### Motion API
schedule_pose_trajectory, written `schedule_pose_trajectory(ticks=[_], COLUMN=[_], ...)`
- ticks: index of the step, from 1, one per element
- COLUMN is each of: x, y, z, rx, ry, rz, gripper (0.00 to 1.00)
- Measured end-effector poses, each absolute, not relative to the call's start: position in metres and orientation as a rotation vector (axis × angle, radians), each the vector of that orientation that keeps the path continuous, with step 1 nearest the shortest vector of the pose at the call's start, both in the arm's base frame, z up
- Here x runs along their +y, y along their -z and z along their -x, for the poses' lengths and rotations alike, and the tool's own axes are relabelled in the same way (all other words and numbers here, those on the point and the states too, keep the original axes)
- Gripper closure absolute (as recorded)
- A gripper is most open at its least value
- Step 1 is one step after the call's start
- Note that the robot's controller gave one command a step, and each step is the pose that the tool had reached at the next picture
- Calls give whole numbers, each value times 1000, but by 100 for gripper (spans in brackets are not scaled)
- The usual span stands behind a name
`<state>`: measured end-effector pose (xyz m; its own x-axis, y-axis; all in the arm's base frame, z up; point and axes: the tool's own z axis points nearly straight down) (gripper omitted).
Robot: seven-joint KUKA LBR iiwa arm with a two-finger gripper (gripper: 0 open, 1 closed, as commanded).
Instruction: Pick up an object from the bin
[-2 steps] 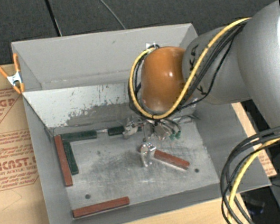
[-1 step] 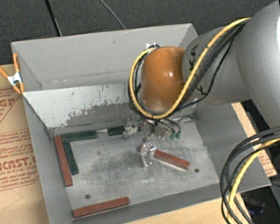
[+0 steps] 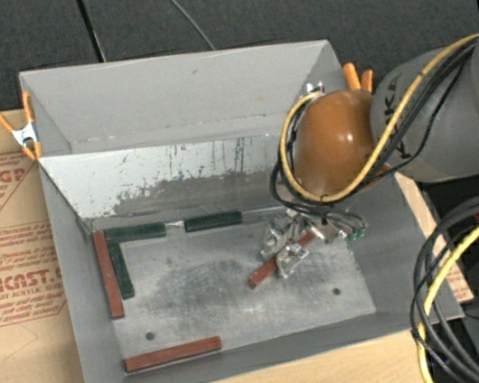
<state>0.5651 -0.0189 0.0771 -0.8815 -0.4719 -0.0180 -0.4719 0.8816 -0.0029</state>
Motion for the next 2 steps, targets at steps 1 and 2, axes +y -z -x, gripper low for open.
schedule_pose_trajectory(ticks=[1,2], x=[-19,-10], y=[-77,-280], z=[-565,-583], rx=[3029,3012], ry=[-3,-2], rz=[760,890], gripper=[100,100])
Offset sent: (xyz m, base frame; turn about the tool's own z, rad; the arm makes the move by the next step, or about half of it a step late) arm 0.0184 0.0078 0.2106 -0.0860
